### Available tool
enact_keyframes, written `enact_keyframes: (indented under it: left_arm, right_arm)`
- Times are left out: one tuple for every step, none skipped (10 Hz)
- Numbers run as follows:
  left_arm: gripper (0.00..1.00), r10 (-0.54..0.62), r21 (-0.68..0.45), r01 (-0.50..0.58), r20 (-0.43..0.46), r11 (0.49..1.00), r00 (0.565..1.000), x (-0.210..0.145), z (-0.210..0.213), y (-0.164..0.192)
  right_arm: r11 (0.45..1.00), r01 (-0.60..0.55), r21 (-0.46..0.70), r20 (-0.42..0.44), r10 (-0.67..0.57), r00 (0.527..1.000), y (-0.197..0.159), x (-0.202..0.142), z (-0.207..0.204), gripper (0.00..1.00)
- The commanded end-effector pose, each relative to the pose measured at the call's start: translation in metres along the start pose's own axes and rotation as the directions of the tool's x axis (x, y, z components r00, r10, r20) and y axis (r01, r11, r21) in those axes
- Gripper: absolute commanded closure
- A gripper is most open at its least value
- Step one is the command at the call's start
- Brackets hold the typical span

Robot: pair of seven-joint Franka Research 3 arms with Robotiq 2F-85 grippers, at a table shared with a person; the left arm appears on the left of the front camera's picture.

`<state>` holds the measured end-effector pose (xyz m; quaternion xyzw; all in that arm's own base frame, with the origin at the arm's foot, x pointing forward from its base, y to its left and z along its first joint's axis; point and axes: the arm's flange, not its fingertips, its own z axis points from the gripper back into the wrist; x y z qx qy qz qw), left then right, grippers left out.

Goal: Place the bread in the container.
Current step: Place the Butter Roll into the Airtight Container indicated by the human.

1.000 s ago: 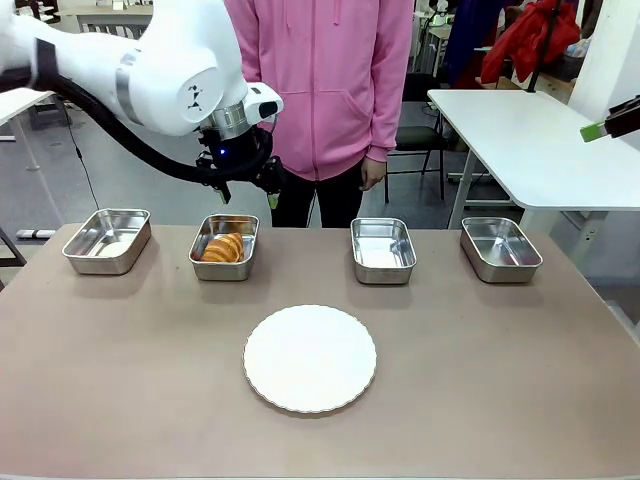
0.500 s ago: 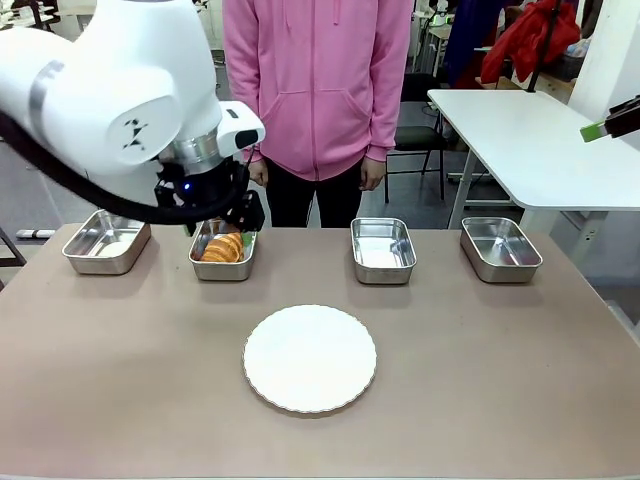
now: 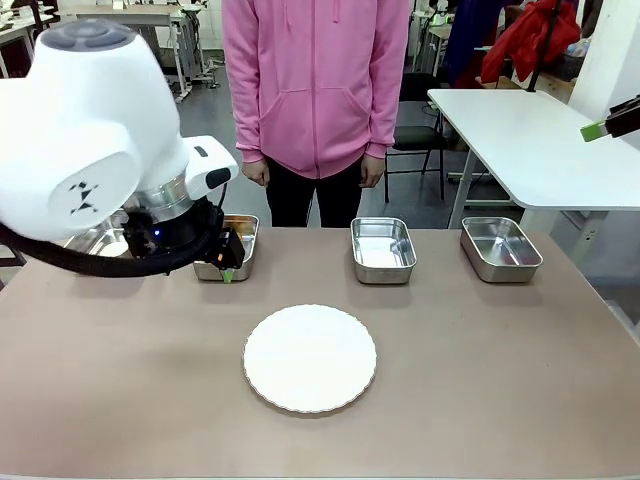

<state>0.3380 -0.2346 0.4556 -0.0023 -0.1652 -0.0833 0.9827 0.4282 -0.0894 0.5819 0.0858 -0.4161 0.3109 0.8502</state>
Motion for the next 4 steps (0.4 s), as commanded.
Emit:
enact_keyframes:
  left_arm:
    - [0.0,-0.021,-0.037,0.022,0.05,0.999,0.999,0.0,-0.007,0.01]
    - [0.0,0.0,0.0,0.0,0.0,1.0,1.0,0.0,0.0,0.0]
    - [0.0,0.0,0.0,0.0,0.0,1.0,1.0,0.0,0.0,0.0]
    - [0.0,0.0,0.0,0.0,0.0,1.0,1.0,0.0,0.0,0.0]
  right_arm:
    - [1.0,0.004,0.007,0.022,-0.004,1.0,-0.001,0.0,-0.001,0.0]
    - [1.0,0.004,0.007,0.022,-0.004,1.0,-0.001,0.0,-0.001,0.0]
    - [1.0,0.004,0.007,0.022,-0.004,1.0,-0.001,0.0,-0.001,0.0]
    - [1.0,0.004,0.007,0.022,-0.004,1.0,-0.001,0.0,-0.001,0.0]
